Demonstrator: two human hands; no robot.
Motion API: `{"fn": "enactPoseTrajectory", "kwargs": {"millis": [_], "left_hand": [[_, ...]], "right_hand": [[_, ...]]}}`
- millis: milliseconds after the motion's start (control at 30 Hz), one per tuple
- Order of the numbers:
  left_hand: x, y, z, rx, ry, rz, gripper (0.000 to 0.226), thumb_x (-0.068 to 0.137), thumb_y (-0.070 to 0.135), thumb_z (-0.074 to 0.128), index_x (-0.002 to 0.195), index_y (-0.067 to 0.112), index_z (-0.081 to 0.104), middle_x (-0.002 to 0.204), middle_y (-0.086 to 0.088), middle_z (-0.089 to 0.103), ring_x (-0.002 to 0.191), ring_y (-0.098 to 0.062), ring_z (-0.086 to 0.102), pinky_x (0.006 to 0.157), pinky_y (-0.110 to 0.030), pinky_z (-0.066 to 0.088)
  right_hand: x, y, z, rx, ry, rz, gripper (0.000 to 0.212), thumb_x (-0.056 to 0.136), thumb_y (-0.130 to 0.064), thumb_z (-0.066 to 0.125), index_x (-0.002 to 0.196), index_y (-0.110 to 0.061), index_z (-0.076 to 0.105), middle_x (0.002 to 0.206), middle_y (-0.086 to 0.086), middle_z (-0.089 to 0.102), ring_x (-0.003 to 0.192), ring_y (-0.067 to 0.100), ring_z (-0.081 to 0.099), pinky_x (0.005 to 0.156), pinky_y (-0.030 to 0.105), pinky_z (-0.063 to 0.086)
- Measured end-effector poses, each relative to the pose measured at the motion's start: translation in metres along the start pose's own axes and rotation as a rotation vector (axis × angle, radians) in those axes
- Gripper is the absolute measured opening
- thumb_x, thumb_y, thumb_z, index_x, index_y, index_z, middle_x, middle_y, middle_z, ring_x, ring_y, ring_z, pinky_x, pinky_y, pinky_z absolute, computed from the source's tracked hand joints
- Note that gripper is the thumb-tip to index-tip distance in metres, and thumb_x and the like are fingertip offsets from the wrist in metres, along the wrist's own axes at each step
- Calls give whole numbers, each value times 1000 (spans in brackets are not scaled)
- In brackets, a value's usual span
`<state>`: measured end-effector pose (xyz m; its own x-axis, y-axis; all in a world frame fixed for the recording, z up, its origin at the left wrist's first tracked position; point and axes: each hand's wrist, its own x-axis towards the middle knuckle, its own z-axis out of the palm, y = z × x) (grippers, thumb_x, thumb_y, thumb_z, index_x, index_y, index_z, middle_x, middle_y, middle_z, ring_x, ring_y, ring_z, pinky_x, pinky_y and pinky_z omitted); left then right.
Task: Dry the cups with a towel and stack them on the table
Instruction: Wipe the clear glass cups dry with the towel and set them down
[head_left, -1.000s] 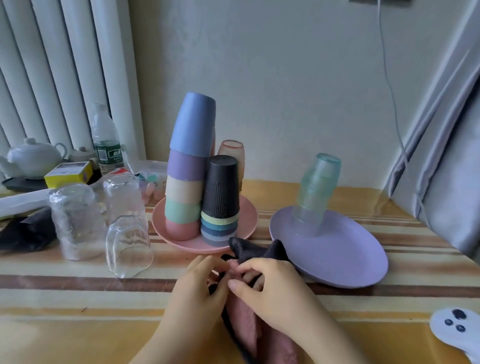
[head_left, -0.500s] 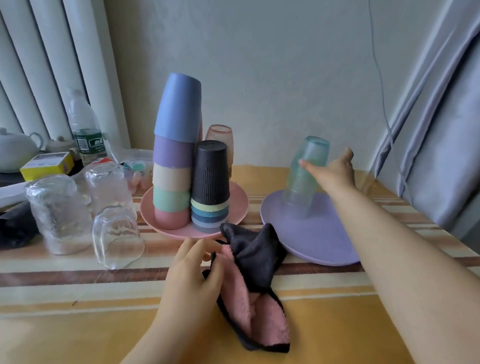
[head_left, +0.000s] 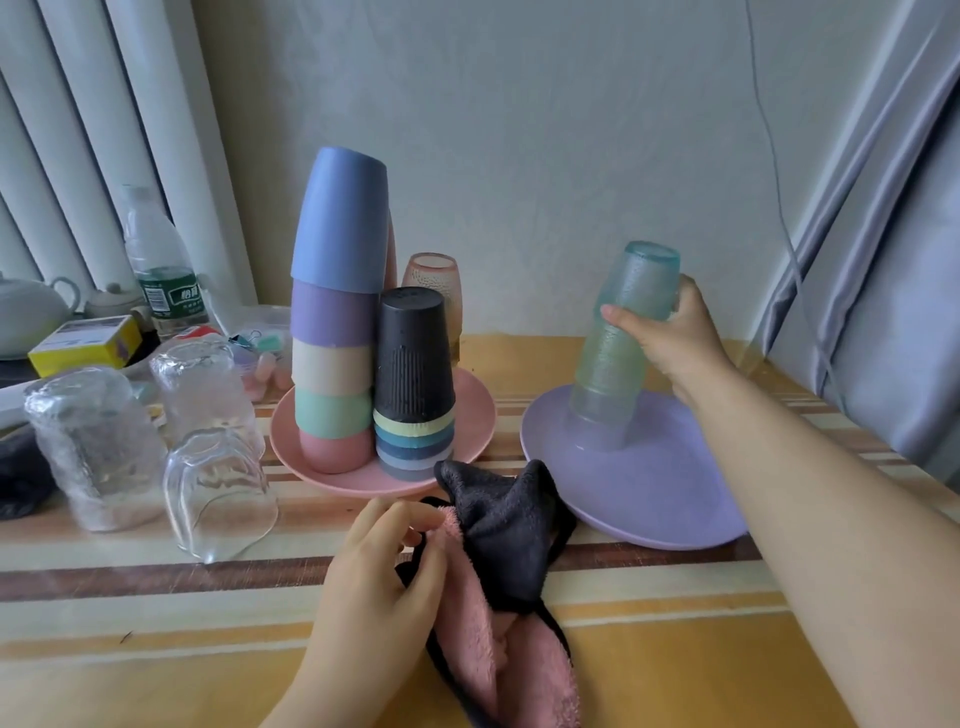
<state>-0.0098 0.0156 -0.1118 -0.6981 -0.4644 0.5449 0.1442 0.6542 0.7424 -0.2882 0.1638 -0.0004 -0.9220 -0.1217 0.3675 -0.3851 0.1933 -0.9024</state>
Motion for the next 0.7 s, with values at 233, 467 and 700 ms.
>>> {"fn": "enactPoseTrajectory", "kwargs": {"millis": [233,467,700], "left_hand": [[2,13,-11,-104,60,-56,23,75,49,54,96,41,58,101,19,59,97,-2,60,77,-21,49],[2,28,-37,-552,-192,-256,69,64,57,66,126,31,50,110,20,67,102,2,63,79,-18,50],[10,14,-49,-617,-178,-390,63,62,51,74,115,19,67,108,-8,73,103,-26,68,87,-41,56]], "right_hand": [[-93,-69,3,124,-238,-101,56,61,-33,86,108,-18,59,101,-2,70,89,10,67,77,27,53],[-211,-58,57,300,-681,149,41,62,-41,84,95,-27,65,96,-3,74,93,12,70,78,25,55],[-221,-51,66,178,-731,80,63,77,-67,47,127,-29,51,124,-12,60,108,-14,54,95,9,40]]}}
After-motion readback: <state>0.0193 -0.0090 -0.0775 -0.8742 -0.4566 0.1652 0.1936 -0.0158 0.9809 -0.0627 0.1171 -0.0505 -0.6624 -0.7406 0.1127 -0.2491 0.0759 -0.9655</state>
